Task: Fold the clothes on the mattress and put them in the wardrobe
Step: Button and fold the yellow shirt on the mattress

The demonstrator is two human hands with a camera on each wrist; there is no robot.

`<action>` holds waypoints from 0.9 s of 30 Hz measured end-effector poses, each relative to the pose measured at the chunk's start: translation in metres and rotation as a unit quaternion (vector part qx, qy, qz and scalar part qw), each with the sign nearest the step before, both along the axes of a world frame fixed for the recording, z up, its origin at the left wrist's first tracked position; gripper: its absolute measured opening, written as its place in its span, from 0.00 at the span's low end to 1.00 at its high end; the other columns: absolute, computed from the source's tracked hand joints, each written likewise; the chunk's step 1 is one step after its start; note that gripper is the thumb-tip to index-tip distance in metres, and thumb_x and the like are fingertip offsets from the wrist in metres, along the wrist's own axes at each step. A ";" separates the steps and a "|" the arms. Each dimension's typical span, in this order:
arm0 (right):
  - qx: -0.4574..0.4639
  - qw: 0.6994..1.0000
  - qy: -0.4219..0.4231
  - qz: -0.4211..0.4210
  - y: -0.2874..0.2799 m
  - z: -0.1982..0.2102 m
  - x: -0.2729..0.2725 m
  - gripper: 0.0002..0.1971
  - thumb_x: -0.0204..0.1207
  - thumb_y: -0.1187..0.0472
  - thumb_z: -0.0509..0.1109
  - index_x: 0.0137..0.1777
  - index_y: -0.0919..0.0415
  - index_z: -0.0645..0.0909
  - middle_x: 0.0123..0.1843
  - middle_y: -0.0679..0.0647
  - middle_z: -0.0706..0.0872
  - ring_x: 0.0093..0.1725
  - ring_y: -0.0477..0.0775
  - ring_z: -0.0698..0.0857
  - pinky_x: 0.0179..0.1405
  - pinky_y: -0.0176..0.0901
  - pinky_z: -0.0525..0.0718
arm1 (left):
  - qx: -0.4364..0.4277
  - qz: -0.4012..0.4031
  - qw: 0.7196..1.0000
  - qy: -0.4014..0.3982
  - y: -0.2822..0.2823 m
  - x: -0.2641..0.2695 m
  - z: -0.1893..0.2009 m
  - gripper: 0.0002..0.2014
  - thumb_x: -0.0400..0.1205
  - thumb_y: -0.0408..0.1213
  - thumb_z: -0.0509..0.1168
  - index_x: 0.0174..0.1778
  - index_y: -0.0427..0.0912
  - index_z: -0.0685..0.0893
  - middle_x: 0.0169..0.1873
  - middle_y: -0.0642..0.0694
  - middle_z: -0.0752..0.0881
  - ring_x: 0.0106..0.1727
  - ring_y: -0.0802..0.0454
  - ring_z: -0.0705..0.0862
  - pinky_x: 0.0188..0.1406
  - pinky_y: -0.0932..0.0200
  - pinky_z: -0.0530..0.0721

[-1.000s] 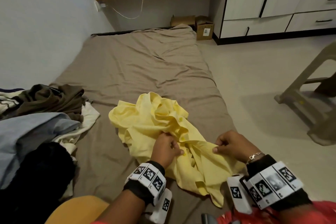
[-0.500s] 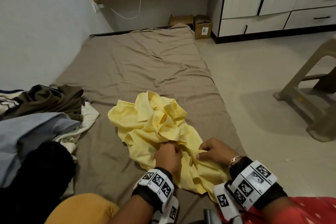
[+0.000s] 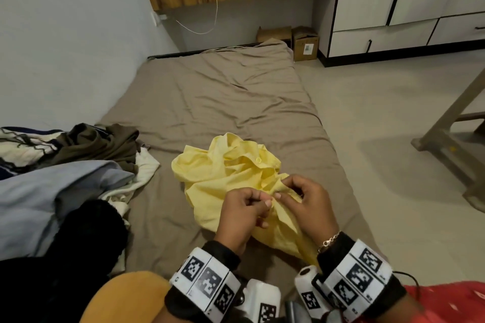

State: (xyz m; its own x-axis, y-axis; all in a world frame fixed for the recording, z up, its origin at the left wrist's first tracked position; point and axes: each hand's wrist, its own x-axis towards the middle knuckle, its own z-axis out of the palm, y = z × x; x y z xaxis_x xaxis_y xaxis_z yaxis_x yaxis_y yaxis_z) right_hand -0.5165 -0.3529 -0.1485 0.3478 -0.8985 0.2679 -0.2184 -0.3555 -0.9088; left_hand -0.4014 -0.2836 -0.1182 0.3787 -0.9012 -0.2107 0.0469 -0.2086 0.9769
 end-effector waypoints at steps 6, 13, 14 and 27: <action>-0.029 0.999 0.023 -0.004 0.009 -0.002 0.002 0.04 0.66 0.69 0.78 0.39 0.62 0.87 0.34 0.35 0.81 0.39 0.30 0.82 0.40 0.24 0.77 | -0.010 0.026 0.999 0.042 0.004 -0.002 0.008 0.06 0.76 0.18 0.65 0.37 0.30 0.82 0.28 0.39 0.83 0.22 0.59 0.81 0.25 0.67 0.84; 0.110 0.991 -0.068 0.035 0.014 -0.002 0.003 0.14 0.66 0.72 0.76 0.31 0.51 0.82 0.29 0.42 0.85 0.35 0.44 0.82 0.42 0.45 0.82 | -0.006 0.062 0.997 0.037 0.004 0.000 0.010 0.07 0.75 0.17 0.66 0.35 0.32 0.82 0.28 0.39 0.81 0.23 0.55 0.81 0.26 0.65 0.85; 0.120 0.989 -0.077 0.040 0.014 -0.002 0.003 0.14 0.66 0.73 0.76 0.31 0.51 0.82 0.29 0.41 0.84 0.35 0.41 0.82 0.41 0.43 0.82 | -0.005 0.064 0.997 0.037 0.004 -0.001 0.010 0.07 0.76 0.17 0.66 0.35 0.32 0.82 0.28 0.39 0.81 0.23 0.56 0.81 0.26 0.65 0.85; 0.193 0.972 -0.111 0.080 0.012 0.001 0.001 0.16 0.75 0.76 0.64 0.38 0.55 0.85 0.35 0.50 0.86 0.33 0.39 0.84 0.35 0.33 0.82 | -0.006 0.080 0.997 0.017 0.003 0.001 0.010 0.08 0.76 0.18 0.66 0.34 0.34 0.82 0.28 0.41 0.81 0.22 0.56 0.82 0.28 0.64 0.86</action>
State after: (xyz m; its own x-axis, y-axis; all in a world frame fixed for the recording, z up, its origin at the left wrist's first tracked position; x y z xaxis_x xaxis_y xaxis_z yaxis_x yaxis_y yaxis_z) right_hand -0.5152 -0.3406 -0.1476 0.4639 -0.8859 0.0058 0.0285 0.0084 -0.9996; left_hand -0.4009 -0.2803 -0.1082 0.5112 -0.8323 -0.2144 0.1110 -0.1835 0.9767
